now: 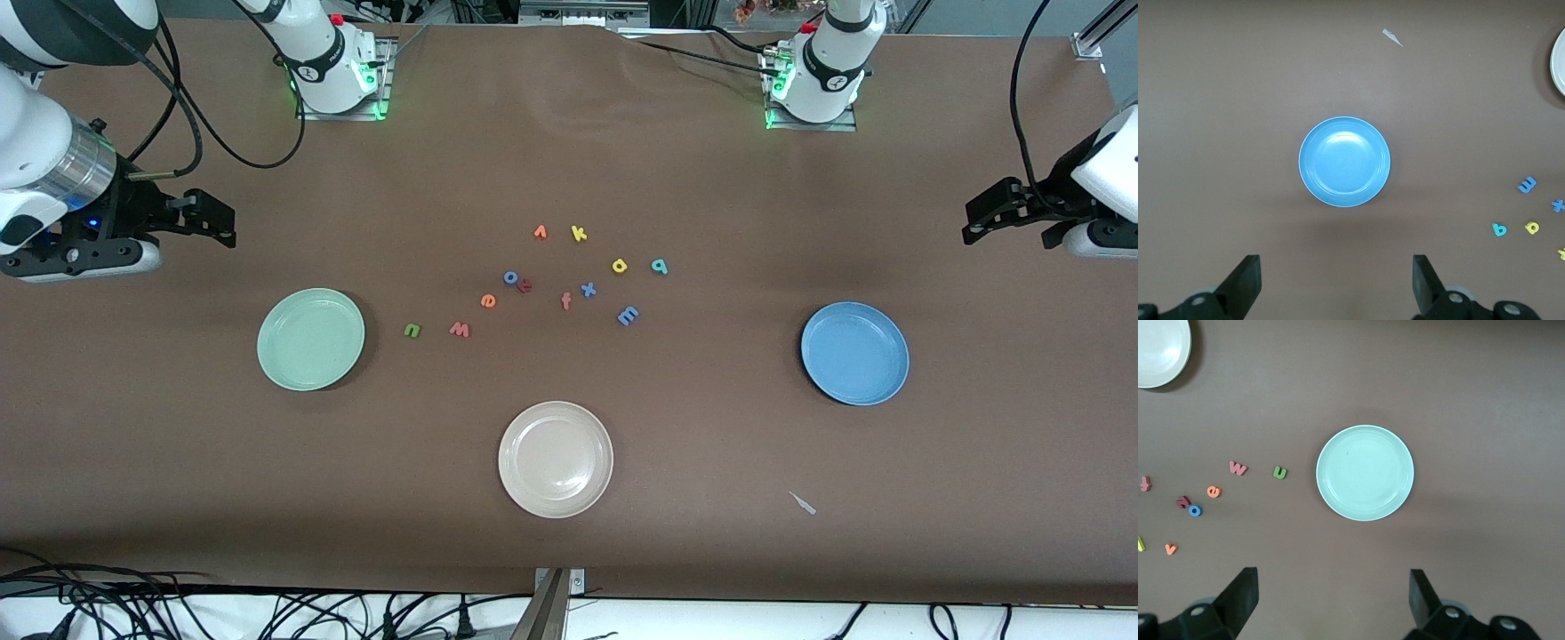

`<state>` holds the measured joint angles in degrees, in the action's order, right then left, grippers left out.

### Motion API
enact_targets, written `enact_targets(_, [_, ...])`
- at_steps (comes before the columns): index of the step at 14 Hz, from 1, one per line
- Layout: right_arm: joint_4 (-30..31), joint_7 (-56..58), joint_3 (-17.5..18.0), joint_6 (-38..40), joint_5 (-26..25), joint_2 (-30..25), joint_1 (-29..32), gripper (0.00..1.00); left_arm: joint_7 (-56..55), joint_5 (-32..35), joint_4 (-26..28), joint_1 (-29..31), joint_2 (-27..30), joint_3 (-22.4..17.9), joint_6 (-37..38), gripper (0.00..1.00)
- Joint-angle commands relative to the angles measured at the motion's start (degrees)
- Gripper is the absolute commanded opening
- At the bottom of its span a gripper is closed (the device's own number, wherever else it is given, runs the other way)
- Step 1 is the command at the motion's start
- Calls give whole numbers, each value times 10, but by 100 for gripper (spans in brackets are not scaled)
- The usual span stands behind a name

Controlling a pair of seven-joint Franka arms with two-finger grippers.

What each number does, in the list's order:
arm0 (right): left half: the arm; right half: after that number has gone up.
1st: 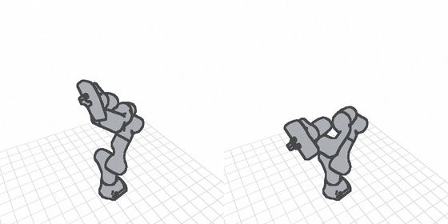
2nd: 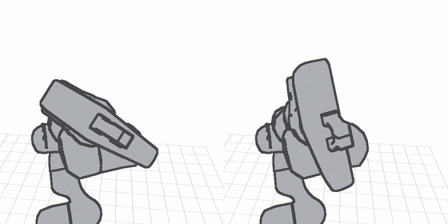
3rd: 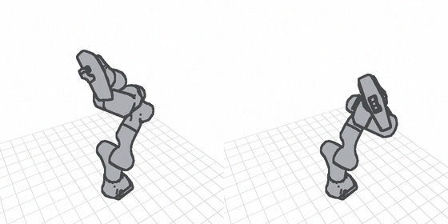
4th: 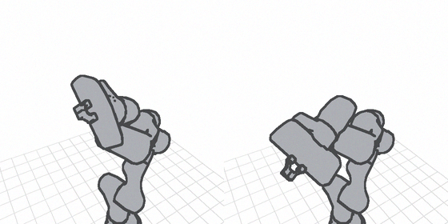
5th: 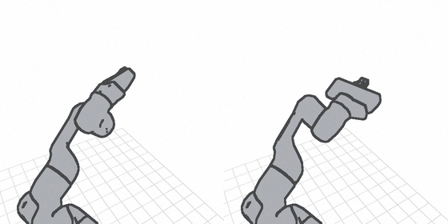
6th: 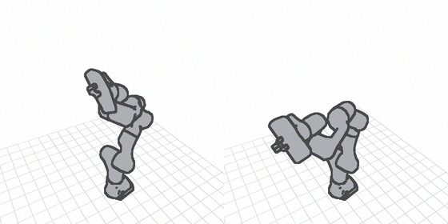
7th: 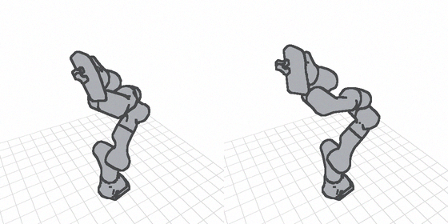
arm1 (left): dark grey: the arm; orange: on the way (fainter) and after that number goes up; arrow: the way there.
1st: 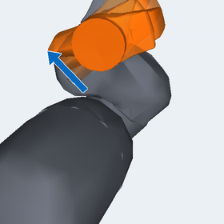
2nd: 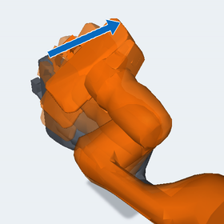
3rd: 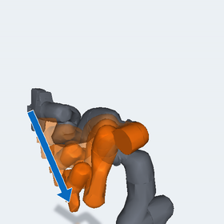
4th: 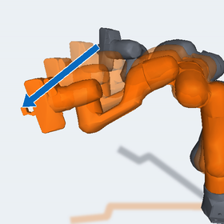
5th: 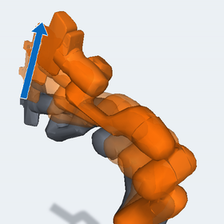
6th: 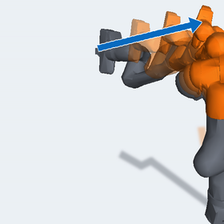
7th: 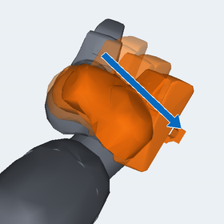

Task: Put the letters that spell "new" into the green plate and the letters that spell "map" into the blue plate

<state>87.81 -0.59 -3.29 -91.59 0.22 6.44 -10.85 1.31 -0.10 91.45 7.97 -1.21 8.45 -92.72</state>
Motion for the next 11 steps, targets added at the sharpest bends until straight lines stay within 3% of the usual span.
enact_targets(1, [6, 7, 0, -1, -7, -6, -1, 100, 11, -6, 13, 5, 12, 2, -9, 100])
enact_targets(11, [8, -5, -15, 13, -7, -7, 0, 100, 11, -6, 13, 4, 13, 2, -11, 100])
